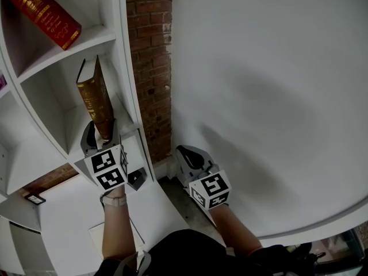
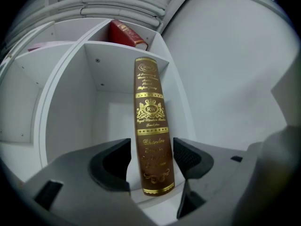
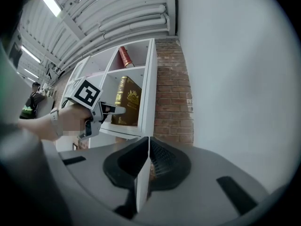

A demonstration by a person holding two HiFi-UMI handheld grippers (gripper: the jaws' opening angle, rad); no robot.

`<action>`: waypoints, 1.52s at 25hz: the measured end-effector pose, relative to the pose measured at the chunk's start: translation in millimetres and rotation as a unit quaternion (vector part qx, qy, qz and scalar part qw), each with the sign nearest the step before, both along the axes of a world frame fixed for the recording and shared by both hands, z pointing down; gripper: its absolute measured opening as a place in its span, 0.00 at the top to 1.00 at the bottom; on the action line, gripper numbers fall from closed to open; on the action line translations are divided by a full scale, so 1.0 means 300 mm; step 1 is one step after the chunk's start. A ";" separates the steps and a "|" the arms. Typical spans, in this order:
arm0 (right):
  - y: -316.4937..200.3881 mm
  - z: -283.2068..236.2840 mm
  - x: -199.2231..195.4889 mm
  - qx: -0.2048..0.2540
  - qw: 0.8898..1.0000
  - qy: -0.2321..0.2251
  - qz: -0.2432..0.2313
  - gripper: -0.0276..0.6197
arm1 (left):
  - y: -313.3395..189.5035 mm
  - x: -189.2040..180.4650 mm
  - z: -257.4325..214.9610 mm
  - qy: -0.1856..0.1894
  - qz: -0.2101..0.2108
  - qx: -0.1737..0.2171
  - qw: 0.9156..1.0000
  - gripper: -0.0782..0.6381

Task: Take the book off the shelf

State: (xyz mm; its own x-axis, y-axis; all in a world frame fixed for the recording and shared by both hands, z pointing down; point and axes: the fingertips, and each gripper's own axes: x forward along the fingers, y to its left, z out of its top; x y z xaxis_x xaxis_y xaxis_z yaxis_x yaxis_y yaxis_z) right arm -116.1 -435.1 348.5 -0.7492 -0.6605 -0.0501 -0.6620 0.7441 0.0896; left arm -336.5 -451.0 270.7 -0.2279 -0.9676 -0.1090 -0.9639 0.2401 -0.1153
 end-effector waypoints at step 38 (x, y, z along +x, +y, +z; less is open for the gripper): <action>0.067 0.002 0.014 0.002 1.000 -0.005 0.002 0.93 | 0.018 -0.009 -0.018 0.007 0.008 0.009 1.000 0.57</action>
State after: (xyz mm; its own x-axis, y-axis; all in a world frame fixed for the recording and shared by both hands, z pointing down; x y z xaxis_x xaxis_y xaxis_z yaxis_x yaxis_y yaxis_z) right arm -112.0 -415.0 349.2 -0.7460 -0.6632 -0.0603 -0.6658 0.7412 0.0857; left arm -339.3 -445.7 265.3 -0.2151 -0.9689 -0.1225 -0.9690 0.2274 -0.0971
